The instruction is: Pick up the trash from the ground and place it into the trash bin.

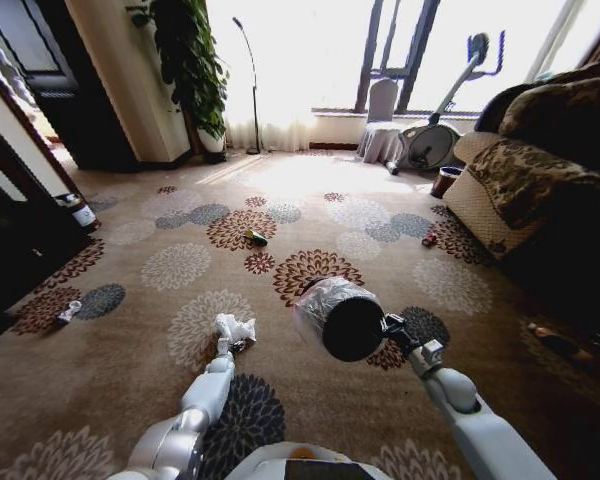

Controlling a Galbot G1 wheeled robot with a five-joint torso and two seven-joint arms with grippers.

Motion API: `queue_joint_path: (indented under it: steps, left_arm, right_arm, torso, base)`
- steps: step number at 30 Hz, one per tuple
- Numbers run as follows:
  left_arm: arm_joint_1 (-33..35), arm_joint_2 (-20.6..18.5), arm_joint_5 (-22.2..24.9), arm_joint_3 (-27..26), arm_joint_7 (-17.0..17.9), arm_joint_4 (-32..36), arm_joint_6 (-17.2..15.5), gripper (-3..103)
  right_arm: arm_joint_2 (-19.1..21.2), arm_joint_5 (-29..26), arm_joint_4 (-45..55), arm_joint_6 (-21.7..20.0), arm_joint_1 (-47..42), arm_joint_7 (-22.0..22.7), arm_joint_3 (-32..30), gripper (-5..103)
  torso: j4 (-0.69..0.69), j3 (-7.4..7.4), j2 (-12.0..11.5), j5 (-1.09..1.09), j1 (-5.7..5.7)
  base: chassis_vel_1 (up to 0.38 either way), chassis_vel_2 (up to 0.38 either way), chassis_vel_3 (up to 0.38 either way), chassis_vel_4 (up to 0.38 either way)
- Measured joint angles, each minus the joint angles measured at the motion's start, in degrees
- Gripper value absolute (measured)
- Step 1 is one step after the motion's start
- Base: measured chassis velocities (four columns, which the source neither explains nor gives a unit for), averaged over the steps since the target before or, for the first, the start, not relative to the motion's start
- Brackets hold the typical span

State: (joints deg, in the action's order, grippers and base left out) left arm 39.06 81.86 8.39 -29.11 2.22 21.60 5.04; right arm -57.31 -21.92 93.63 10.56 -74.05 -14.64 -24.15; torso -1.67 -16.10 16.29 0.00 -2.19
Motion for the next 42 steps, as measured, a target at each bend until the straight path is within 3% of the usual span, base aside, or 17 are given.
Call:
queue_joint_path:
  steps: [1,4,6,9,15,16,18,20,26,31,33,35,36,38,42]
  left_arm:
    - [0.0,0.0,0.0,0.0,0.0,0.0,0.0,72]
    - [0.4,-0.5,1.2,-0.2,-0.1,-0.1,0.1,56]
    - [0.5,-0.6,1.4,-0.2,-0.1,-0.1,0.2,56]
    - [0.9,-0.7,1.8,-0.3,-0.6,0.0,0.7,39]
    - [1.8,-0.9,2.5,-0.2,-1.6,1.1,1.8,23]
    - [2.3,-1.0,2.5,-0.1,-1.9,1.7,2.4,12]
    - [2.6,-1.1,2.5,0.0,-2.2,2.2,2.8,12]
    - [3.3,-1.3,2.6,0.1,-2.6,3.0,3.7,2]
    - [3.8,-1.9,3.2,0.1,-3.4,3.1,4.8,0]
    - [6.3,-2.7,3.8,0.4,-4.1,7.6,7.5,0]
    - [8.7,-3.4,4.3,0.7,-4.6,12.7,8.5,0]
    - [13.1,-5.0,4.4,0.8,-6.1,21.3,11.6,0]
    - [13.1,-5.0,4.4,0.8,-6.1,21.3,11.6,0]
    - [17.3,-6.7,4.6,0.7,-7.8,28.7,14.5,0]
    - [21.4,-8.7,4.5,0.5,-9.8,37.0,17.9,0]
  right_arm:
    - [0.0,0.0,0.0,0.0,0.0,0.0,0.0,0]
    - [-0.2,0.0,0.0,0.1,-0.2,-0.1,-0.2,0]
    - [-0.2,0.0,0.0,0.1,-0.3,-0.1,-0.2,0]
    - [-0.4,0.0,0.1,0.2,-0.6,-0.2,-0.2,0]
    - [-0.3,0.0,0.3,0.2,-0.9,-0.2,-0.2,0]
    - [-0.2,0.0,0.3,0.2,-1.0,-0.2,-0.2,0]
    - [-0.2,0.0,0.3,0.2,-1.0,-0.1,-0.2,0]
    - [-0.3,0.0,0.3,0.2,-0.8,-0.1,-0.1,0]
    - [-0.7,0.1,-0.2,0.2,-0.4,-0.1,0.6,0]
    - [-0.6,-0.1,-0.4,0.1,0.4,0.2,0.9,0]
    - [-1.0,-0.5,-1.4,0.0,1.8,0.5,1.6,0]
    - [-2.6,-1.2,-4.9,-0.1,6.0,1.2,3.7,0]
    - [-2.6,-1.2,-4.9,-0.1,6.0,1.2,3.7,0]
    - [-4.5,-1.5,-8.8,0.1,10.8,1.5,5.9,0]
    - [-6.5,-1.7,-14.1,2.0,16.4,2.3,8.9,0]
  torso:
    - [0.00,0.00,0.0,0.00,0.00]
    - [0.01,-0.05,0.1,0.00,-0.02]
    - [0.00,-0.06,0.1,0.00,-0.03]
    - [0.00,-0.10,0.1,0.00,-0.06]
    - [0.01,-0.13,0.2,0.00,-0.07]
    - [0.01,-0.14,0.2,0.00,-0.08]
    - [0.01,-0.14,0.2,0.00,-0.08]
    - [0.01,-0.15,0.3,-0.01,-0.08]
    - [0.01,-0.18,0.3,0.01,-0.10]
    - [0.04,-0.19,0.3,-0.01,-0.11]
    - [0.05,-0.19,0.3,-0.05,-0.11]
    - [0.01,-0.20,0.3,0.02,-0.11]
    - [0.01,-0.20,0.3,0.02,-0.11]
    - [-0.01,-0.21,0.3,0.00,-0.12]
    - [-0.05,-0.22,0.3,-0.02,-0.12]
  base:
    - [0.000,0.000,0.000,0.000]
    - [0.000,0.000,0.000,0.000]
    - [0.000,0.000,0.000,0.000]
    - [0.000,0.000,0.000,0.000]
    - [0.000,0.000,0.000,0.000]
    - [0.000,0.000,0.000,0.000]
    - [0.000,0.000,0.000,0.000]
    - [0.000,0.000,0.000,0.000]
    - [0.000,0.000,0.000,0.000]
    - [0.000,0.000,0.000,0.000]
    - [0.000,0.000,0.000,0.000]
    - [0.000,0.000,0.000,0.000]
    - [0.000,0.000,0.000,0.000]
    - [0.000,0.000,0.000,0.000]
    - [0.000,0.000,0.000,0.000]
